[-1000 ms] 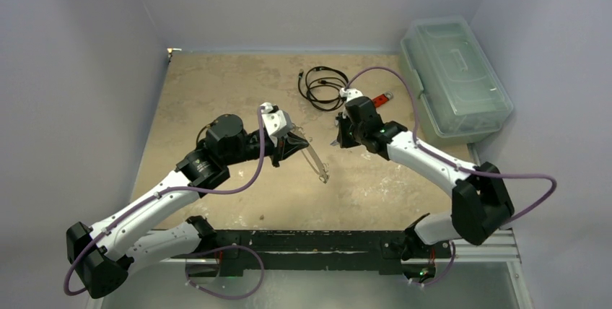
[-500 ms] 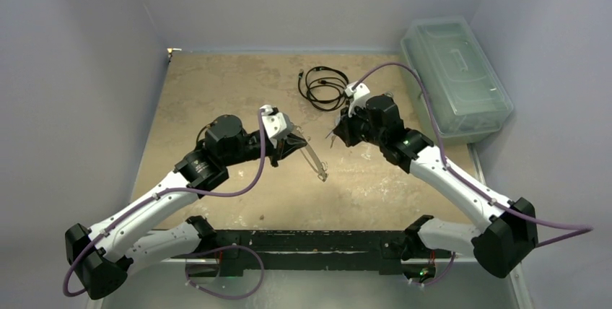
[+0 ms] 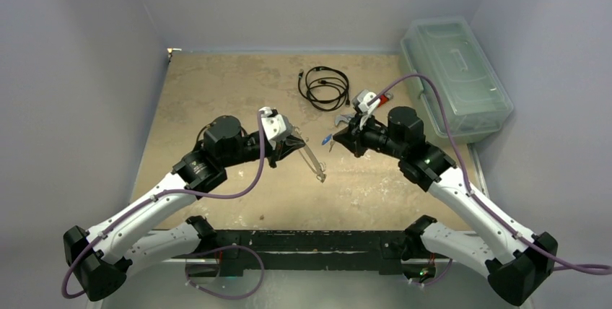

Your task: Put the keys on the keyring

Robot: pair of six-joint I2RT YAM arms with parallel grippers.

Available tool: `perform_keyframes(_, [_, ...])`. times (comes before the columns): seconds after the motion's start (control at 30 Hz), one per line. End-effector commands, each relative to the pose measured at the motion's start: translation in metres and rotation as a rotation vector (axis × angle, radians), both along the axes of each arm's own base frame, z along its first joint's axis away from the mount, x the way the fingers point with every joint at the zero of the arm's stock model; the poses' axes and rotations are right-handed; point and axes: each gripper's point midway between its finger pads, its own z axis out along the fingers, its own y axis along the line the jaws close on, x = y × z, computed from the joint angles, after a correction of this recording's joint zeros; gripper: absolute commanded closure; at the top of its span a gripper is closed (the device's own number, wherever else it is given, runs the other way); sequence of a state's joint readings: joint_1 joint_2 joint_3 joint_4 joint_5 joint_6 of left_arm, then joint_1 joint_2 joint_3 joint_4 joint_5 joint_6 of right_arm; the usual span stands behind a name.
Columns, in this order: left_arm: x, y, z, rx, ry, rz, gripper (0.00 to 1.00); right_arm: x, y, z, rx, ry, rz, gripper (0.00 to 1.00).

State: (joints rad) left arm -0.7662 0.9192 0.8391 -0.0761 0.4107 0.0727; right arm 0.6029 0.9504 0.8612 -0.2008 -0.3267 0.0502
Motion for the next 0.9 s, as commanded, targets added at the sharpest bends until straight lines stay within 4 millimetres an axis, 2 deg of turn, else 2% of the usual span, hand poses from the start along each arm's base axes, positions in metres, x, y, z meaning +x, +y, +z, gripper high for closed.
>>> perform_keyframes(0.0, [0.001,-0.001,0.013,-0.025,-0.055,-0.005,1.0,-0.02,0.009,0.016,0.025,-0.077,0.15,1.0])
perform_keyframes(0.13, [-0.001,-0.005,0.008,-0.015,-0.045,-0.031,1.0,-0.038,0.013,0.032,0.076,-0.136,0.236,1.0])
perform_keyframes(0.3, [-0.003,-0.009,0.003,0.001,-0.028,-0.062,1.0,-0.052,0.021,0.034,0.079,-0.133,0.346,1.0])
perform_keyframes(0.43, [-0.015,-0.016,0.0,0.0,-0.014,-0.143,1.0,-0.061,0.028,0.04,0.112,-0.146,0.419,1.0])
perform_keyframes(0.87, [-0.032,-0.028,-0.014,0.025,0.03,-0.247,1.0,-0.059,0.034,0.059,0.142,-0.201,0.452,1.0])
